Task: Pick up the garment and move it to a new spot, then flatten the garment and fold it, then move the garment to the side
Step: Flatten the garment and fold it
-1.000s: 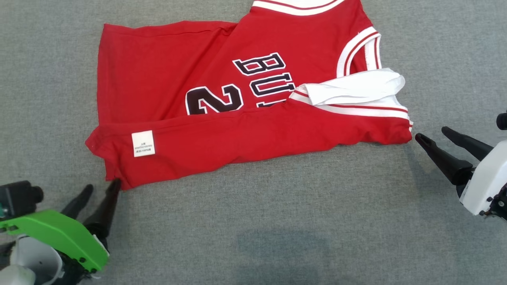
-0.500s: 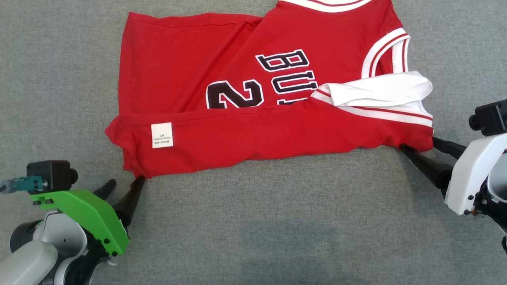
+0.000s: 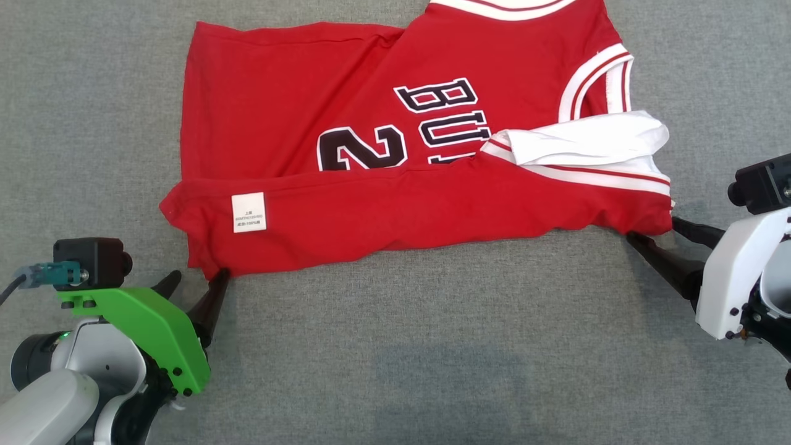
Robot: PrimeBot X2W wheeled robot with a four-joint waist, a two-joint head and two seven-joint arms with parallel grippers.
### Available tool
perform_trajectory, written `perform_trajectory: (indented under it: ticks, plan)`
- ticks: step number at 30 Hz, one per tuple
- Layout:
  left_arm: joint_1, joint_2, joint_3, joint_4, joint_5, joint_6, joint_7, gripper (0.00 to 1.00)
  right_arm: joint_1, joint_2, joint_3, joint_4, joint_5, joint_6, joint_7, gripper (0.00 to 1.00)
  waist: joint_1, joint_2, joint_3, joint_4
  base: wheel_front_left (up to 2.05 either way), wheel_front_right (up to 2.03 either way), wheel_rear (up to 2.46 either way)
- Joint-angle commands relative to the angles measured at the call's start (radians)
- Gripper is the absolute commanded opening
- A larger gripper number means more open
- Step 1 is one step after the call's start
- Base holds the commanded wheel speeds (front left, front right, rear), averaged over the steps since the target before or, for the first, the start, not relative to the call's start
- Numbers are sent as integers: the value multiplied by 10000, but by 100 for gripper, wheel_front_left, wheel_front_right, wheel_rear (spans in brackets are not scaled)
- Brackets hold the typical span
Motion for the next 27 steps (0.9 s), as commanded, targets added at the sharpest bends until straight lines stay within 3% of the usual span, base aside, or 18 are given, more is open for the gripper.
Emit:
perform_trajectory:
  ticks: [1,9,10,11,13,14,19,27]
  plan:
    - [-226,-88,-26,122,45,38,28,100,-128,38,32,-19,-110,5,29,100,0,120,122,-35,0,0,0]
    - [-826,-679,-357,854,271,-170,323,100,-492,204,168,336,-386,5,132,100,0,120,332,-37,0,0,0]
    - [-879,-757,-415,1047,268,-170,360,100,-531,230,215,402,-381,5,125,84,0,120,329,-35,0,0,0]
    - [-919,-833,-484,1236,266,-205,442,100,-578,266,265,447,-359,5,108,43,0,120,322,-35,0,0,0]
    - [-980,-984,-540,1515,269,-283,432,25,-647,334,383,492,-207,5,90,0,0,120,294,-44,0,0,0]
    - [-978,-1044,-535,1655,205,-352,412,0,-671,341,429,512,-152,6,105,0,0,120,271,-50,0,0,0]
    - [-743,-864,-646,1864,10,-699,613,0,-468,258,314,516,311,5,307,0,0,120,61,-81,0,0,0]
    - [-66,574,-500,375,-428,-989,1145,0,752,34,-1198,-388,1260,2,1139,0,0,120,-232,-73,0,0,0]
